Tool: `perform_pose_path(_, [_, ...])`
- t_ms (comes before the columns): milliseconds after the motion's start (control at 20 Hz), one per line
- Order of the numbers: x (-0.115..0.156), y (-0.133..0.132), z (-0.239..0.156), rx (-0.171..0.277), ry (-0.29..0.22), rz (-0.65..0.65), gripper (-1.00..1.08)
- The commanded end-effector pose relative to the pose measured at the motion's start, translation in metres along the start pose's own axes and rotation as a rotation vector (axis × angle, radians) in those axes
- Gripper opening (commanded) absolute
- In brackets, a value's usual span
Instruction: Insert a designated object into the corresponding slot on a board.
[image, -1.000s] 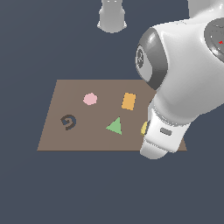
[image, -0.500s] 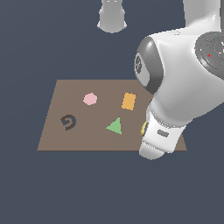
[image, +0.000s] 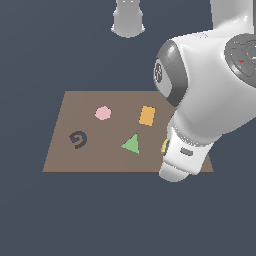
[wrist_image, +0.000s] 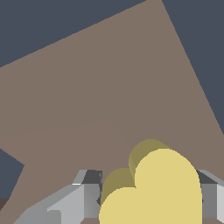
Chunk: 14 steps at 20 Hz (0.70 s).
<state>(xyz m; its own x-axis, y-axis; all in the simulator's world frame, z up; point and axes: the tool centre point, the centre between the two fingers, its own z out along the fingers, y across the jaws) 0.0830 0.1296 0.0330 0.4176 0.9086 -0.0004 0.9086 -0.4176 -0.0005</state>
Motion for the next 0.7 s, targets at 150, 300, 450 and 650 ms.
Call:
perform_pose_path(150, [0.001, -0.001, 0.000, 0.000, 0.000, -0.009, -1.00])
perform_pose_path(300, [0.002, -0.004, 0.000, 0.000, 0.000, -0.034, -1.00])
perform_pose_path(450, [0.004, -0.008, -0.001, 0.000, 0.000, -0.077, -1.00])
perform_pose_path(650, [0.009, -0.017, -0.001, 0.000, 0.000, -0.161, -1.00])
